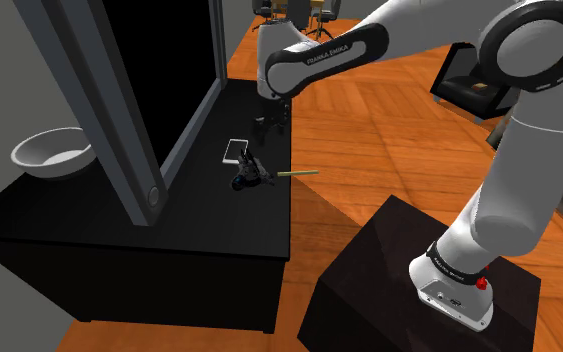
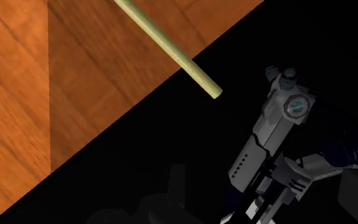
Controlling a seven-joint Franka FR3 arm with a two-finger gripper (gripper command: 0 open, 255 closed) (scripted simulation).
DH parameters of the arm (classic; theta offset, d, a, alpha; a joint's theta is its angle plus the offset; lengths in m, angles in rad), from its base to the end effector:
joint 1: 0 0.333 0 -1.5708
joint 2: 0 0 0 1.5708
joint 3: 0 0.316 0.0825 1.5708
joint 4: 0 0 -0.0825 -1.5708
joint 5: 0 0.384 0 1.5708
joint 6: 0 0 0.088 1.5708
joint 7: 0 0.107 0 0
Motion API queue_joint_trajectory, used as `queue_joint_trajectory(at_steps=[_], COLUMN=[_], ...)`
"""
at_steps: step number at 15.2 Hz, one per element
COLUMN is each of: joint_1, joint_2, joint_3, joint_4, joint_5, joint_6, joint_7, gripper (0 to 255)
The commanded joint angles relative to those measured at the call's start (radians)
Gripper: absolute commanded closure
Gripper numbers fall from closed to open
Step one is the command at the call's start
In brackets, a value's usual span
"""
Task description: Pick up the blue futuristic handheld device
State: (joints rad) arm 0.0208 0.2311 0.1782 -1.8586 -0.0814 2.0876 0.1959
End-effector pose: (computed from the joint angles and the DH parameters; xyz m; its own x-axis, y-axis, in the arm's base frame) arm 0.6044 0.1122 0.3978 0.9992 0.0387 0.0075 0.0384 -0.9988 0.0293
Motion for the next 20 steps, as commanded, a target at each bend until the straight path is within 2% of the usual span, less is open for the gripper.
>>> queue_joint_trajectory(at_steps=[1, 9, 19, 20], joint_1=[0.01, 0.064, 0.068, 0.067], joint_2=[0.077, 0.418, 0.476, 0.478], joint_3=[-0.002, -0.022, -0.029, -0.029], joint_4=[0.068, 0.443, 0.429, 0.431], joint_5=[-0.014, -0.055, -0.064, -0.064], joint_6=[0.008, -0.031, 0.04, 0.04], joint_7=[0.021, 0.082, 0.089, 0.088], gripper=[0, 0, 0, 255])
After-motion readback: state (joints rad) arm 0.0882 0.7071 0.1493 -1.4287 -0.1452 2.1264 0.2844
